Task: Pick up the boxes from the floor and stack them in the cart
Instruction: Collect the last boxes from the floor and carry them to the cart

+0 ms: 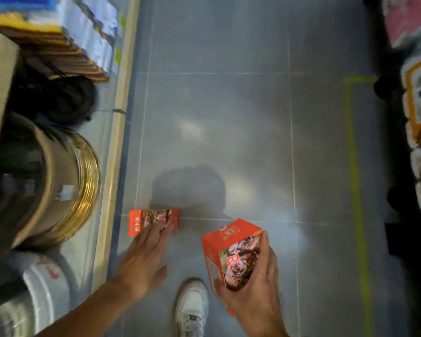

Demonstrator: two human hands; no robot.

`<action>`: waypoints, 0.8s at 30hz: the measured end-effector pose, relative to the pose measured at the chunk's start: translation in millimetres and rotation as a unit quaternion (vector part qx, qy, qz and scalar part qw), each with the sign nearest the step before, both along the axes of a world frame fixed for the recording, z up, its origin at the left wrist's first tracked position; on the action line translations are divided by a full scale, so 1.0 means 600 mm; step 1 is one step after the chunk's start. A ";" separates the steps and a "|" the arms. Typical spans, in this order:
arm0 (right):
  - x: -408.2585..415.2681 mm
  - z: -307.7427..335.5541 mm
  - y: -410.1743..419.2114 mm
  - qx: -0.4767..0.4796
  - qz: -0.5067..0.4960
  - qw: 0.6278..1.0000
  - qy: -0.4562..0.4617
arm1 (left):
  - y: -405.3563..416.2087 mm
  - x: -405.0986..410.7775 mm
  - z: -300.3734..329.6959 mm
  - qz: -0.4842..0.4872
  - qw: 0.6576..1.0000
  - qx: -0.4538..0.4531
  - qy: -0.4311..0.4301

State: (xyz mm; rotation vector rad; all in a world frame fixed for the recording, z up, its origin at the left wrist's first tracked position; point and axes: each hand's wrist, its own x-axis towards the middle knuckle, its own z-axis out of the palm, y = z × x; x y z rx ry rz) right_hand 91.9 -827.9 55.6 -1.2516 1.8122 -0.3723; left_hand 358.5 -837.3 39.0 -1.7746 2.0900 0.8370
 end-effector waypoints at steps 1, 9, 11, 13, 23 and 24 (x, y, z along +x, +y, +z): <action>0.010 -0.009 -0.007 -0.007 0.007 1.000 -0.002 | -0.001 0.019 -0.018 0.010 1.000 -0.007 -0.004; 0.037 -0.129 -0.027 -0.019 0.076 0.997 -0.003 | -0.044 0.063 -0.156 0.103 0.990 -0.002 -0.101; 0.031 -0.152 -0.018 -0.020 0.073 0.997 -0.009 | -0.045 0.066 -0.199 0.090 0.990 -0.002 -0.104; 0.022 -0.176 -0.007 -0.010 0.068 0.998 -0.015 | -0.043 0.065 -0.242 0.085 0.989 0.002 -0.119; -0.054 -0.120 0.048 0.009 0.033 0.999 -0.038 | -0.041 0.050 -0.184 0.188 0.981 -0.051 0.018; -0.066 -0.093 0.048 0.005 0.028 0.999 -0.038 | -0.038 0.042 -0.153 0.204 0.976 -0.050 0.063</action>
